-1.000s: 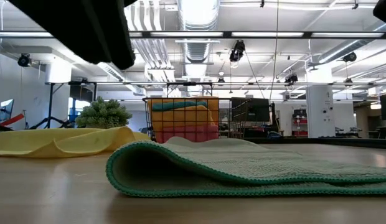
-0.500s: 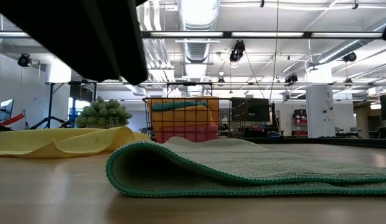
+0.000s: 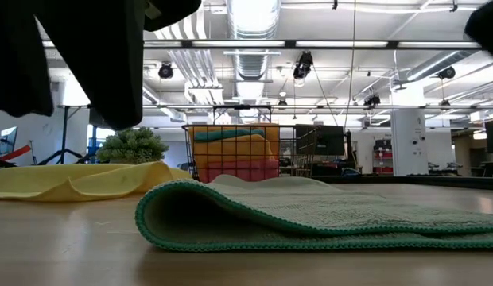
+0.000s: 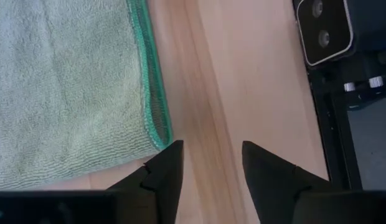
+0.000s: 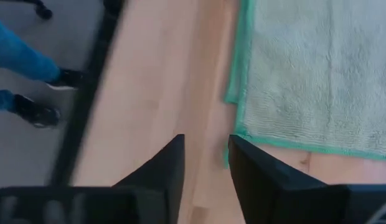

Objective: Fold microfiber towels
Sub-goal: Fold the light green microfiber towel

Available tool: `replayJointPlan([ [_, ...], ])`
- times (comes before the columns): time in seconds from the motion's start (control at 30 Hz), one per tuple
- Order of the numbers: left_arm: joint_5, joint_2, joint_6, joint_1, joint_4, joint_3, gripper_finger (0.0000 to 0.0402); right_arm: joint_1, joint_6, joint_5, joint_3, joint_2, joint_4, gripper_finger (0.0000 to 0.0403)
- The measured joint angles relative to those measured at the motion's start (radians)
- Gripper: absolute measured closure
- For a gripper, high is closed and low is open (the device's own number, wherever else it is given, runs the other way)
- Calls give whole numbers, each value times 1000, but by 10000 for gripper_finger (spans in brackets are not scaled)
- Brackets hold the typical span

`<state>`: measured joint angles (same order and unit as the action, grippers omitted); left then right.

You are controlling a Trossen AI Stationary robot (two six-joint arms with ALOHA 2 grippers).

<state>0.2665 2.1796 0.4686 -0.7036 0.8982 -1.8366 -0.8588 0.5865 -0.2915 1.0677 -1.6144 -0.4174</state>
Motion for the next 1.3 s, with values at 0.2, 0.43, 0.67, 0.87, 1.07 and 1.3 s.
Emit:
replayJointPlan([
  [0.2,5,0,-3,12,1,9,204,34,-94,-6,27,-64,39,239],
  [0.43,50,20,-2,28,-4,11,176,69,-210,-25,58,-128,68,218],
  [0.67,70,60,42,34,10,11,176,103,-240,-10,57,-172,114,218],
  [0.87,109,69,88,38,10,11,176,122,-246,15,57,-207,142,218],
  [1.07,110,69,41,43,-8,23,175,145,-243,22,58,-237,157,218],
  [1.3,108,63,44,56,-63,97,175,164,-229,40,58,-243,146,218],
])
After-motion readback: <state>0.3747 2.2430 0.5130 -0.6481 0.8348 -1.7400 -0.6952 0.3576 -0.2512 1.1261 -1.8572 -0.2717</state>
